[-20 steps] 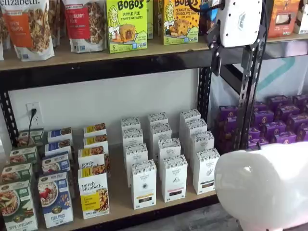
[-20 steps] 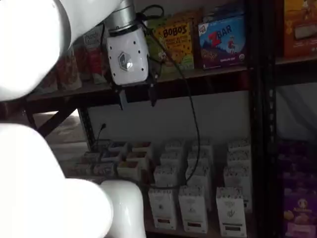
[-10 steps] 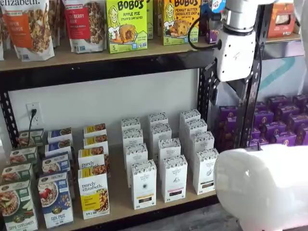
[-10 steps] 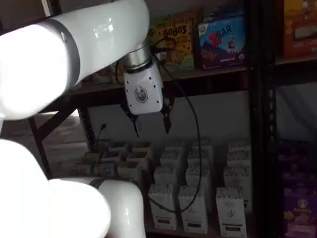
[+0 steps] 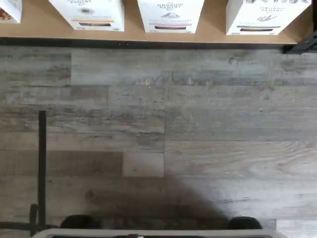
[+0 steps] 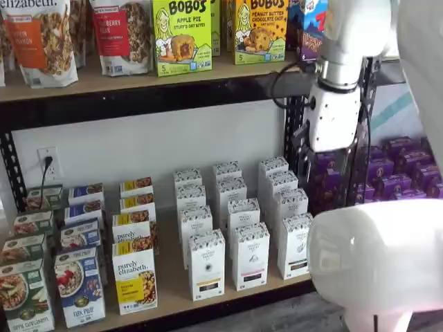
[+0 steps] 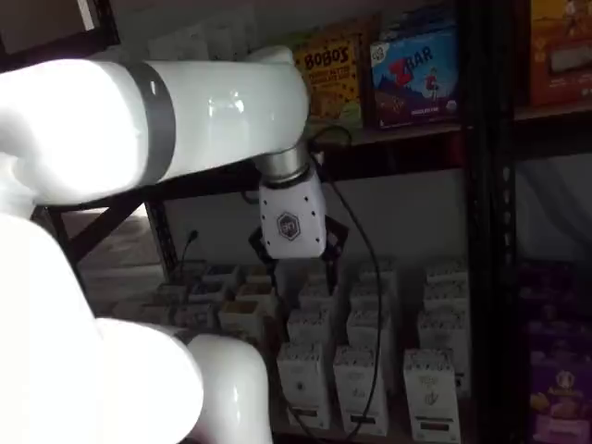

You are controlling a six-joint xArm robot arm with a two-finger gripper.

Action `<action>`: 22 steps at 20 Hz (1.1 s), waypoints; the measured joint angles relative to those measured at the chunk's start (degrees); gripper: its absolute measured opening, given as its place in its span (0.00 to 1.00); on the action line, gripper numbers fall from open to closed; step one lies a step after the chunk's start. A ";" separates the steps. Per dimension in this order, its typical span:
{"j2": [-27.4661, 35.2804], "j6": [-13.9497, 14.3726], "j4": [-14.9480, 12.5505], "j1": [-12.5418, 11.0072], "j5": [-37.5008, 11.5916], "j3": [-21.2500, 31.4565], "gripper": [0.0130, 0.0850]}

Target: Pick up the white box with a green strip in the middle, on the bottom shelf, the sixth box from the left

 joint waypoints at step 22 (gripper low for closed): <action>27.83 -3.48 1.22 -1.55 -35.84 6.90 1.00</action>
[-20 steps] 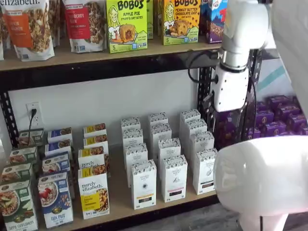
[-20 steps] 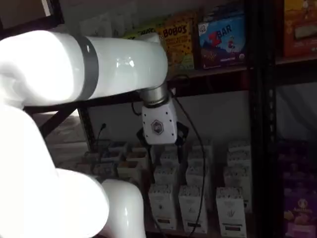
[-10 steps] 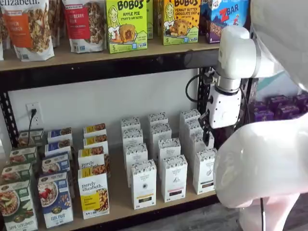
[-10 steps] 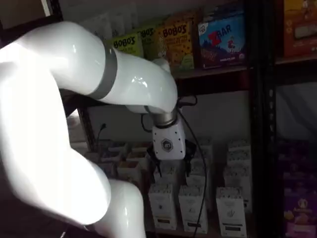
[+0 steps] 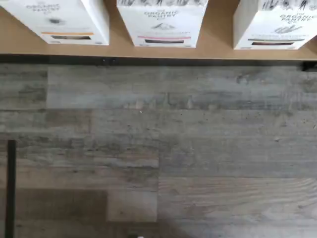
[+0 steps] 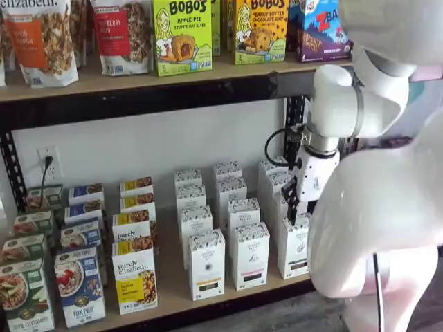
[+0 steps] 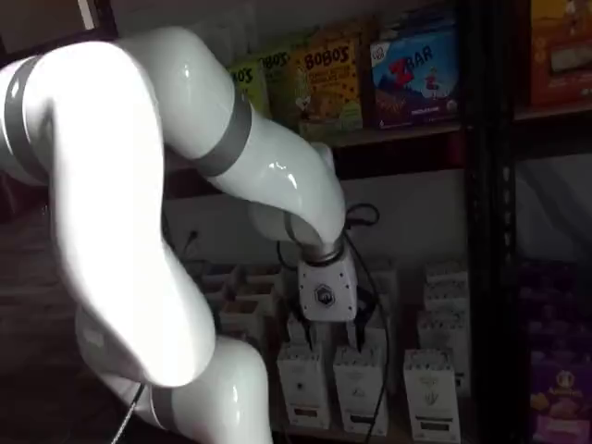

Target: Pick up the white box with a green strip in the middle, on the bottom shelf, the sixth box from the left

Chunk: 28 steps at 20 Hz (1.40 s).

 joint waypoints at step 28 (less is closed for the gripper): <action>34.16 -1.13 2.85 2.58 -25.61 -8.48 1.00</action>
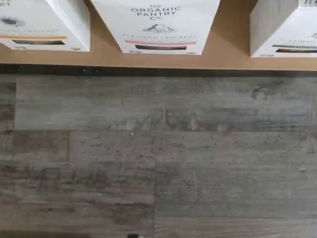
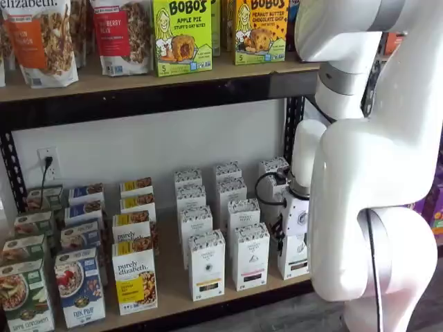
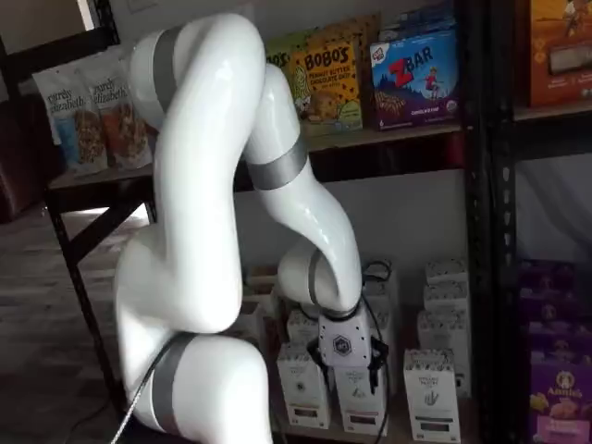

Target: Pick up the white box with a green strip in the middle, on the bottom shelf, the sixth box from the left

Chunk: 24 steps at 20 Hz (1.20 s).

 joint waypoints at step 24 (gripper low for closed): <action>22.20 -3.96 -3.80 -7.73 3.83 -26.69 1.00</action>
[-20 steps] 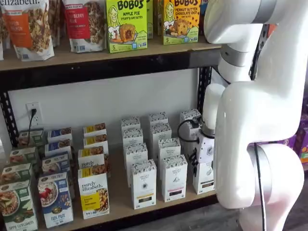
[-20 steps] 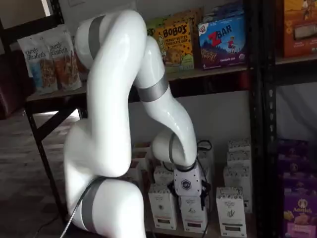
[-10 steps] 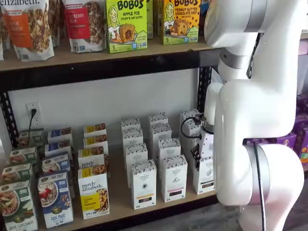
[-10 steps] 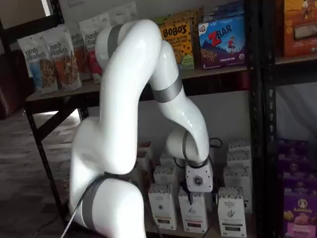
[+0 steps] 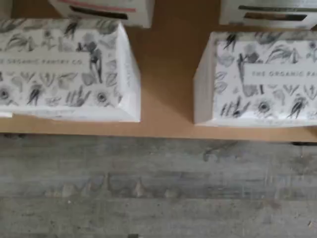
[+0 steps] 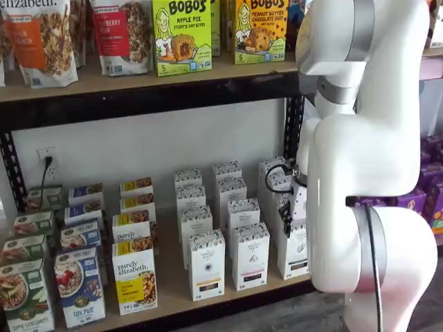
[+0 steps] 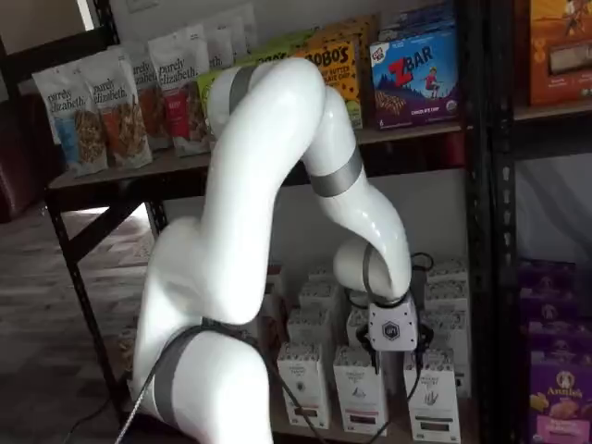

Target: Pick up the white box with a green strip in the middle, on the bottom shelf, the sixth box from the left

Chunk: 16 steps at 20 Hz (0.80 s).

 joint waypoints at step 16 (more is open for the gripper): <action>6.45 1.31 -2.24 -0.87 2.36 -10.53 1.00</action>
